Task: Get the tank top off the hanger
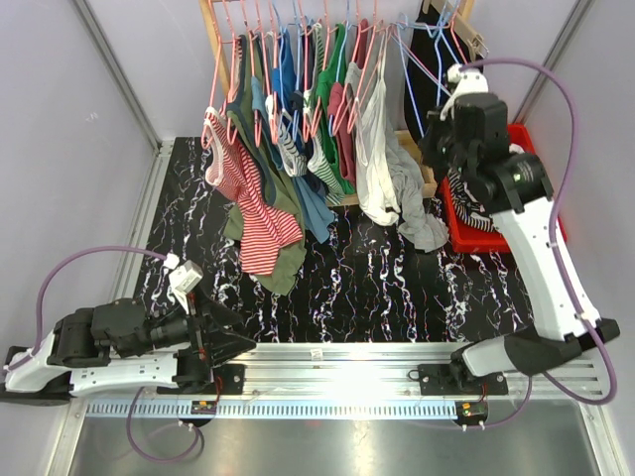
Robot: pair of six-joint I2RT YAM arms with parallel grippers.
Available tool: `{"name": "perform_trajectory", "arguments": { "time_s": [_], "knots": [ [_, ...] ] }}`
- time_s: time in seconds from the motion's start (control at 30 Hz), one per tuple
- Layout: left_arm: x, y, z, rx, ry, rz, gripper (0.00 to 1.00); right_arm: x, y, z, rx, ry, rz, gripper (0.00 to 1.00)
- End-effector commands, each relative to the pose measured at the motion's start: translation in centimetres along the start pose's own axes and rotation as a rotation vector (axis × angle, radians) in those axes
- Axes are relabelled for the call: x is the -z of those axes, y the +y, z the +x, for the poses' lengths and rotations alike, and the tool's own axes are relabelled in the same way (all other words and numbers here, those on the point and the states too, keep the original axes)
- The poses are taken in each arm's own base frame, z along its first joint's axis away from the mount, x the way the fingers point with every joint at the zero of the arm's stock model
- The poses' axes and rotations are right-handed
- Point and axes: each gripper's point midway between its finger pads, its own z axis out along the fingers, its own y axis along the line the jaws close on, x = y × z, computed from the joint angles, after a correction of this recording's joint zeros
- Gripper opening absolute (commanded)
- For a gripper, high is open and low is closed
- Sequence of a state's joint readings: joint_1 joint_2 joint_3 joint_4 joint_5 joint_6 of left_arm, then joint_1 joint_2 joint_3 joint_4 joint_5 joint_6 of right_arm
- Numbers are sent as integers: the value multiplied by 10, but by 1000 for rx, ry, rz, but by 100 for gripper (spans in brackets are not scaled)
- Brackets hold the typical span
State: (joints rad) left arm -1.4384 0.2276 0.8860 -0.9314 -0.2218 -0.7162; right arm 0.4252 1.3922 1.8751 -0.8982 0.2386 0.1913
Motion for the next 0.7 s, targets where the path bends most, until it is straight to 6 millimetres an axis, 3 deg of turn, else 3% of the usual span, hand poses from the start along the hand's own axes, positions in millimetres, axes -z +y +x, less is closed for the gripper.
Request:
{"name": "perform_trajectory", "arguments": {
  "time_s": [0.0,0.07,0.17,0.23,0.27,0.3,0.37,0.5,0.67],
  "knots": [
    [-1,-15,-13,-1,-57,77,99,-4,19,-49,-1,-105,-150,0],
    [-1,-16,-13,-1,-58,80,99,-7,18,-63,-16,-120,-171,0],
    [-1,-16,-12,-3,-57,81,99,-37,10,-66,-31,-79,-154,0],
    [-1,-16,-12,-2,-60,85,99,-49,3,-62,-49,-37,-142,0],
    [-1,-16,-12,-1,-60,85,99,-48,2,-72,-49,-55,-143,0],
    [-1,-17,-13,0,-61,88,99,-63,0,-60,-46,-4,-129,0],
    [0,-17,-13,6,-66,91,99,-78,-3,-58,-39,16,-108,0],
    [1,-16,-11,15,-70,98,99,-96,-25,-47,-31,68,7,0],
    [2,-16,-13,17,-77,99,99,-108,-32,-36,-22,104,28,0]
  ]
}}
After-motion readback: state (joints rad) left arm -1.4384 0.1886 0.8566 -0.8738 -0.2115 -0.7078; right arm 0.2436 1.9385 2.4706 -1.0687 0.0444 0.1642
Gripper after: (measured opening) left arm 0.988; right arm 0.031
